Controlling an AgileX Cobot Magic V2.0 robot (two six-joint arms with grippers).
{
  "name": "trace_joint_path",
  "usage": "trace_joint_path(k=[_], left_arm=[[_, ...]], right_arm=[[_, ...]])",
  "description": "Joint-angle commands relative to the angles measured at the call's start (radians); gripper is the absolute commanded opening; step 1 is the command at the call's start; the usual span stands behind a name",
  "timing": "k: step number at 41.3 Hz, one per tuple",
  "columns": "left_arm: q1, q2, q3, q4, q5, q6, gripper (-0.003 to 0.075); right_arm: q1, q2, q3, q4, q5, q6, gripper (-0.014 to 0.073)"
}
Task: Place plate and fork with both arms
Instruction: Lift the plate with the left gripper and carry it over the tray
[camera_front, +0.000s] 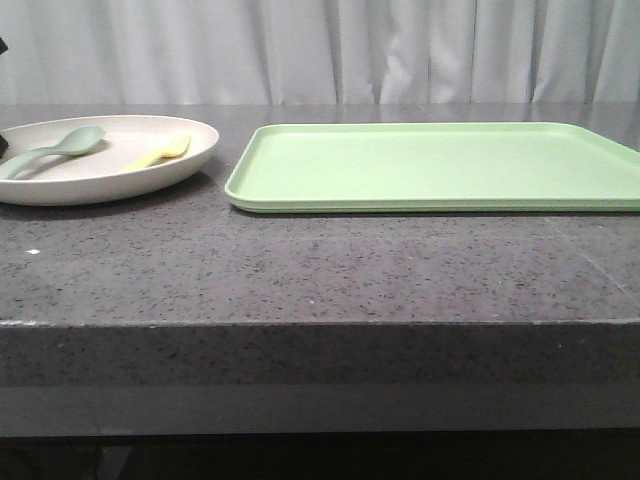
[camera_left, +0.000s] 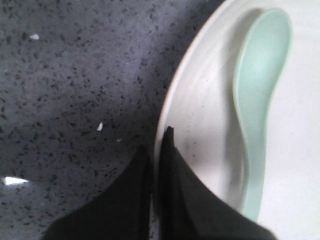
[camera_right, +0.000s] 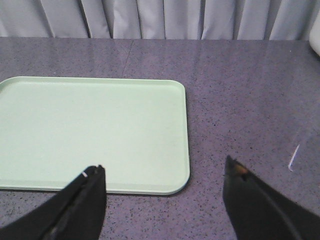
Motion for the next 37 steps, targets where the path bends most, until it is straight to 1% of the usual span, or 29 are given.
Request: trace_joint_path(k=[1,13,21,28,32,37], left_arm=[[-0.007,-0.062,-0.032,-0.076,0.041,-0.006,-0.0018],[-0.007,-0.078,-0.082,-0.098,0.041,-0.074,-0.0018],[-0.007,-0.086,-0.136,-0.184,0.041,-0.083,-0.0018],[-0.010,-0.086,-0.168,-0.246,0.041,-0.131,-0.0018],[-0.028,-0.086,-0.170,-0.285,0.041,-0.153,-0.0018],[-0.067,-0.084,-0.172,-0.285,0.039,-0.164,-0.0018]], right_arm=[[0.001,0.007,-0.036,-0.011,-0.083,-0.011,0.0523],[0.001,0.007,-0.036,-0.011,-0.083,-0.011,0.0523],[0.001,0.007,-0.036,-0.011,-0.083,-0.011,0.0523],[0.001,0.007,-0.036,-0.011,-0.083,-0.011,0.0523],[0.001,0.007,-0.036,-0.011,-0.083,-0.011,0.0523],[0.001,0.007,-0.036,-0.011,-0.083,-0.011,0.0523]])
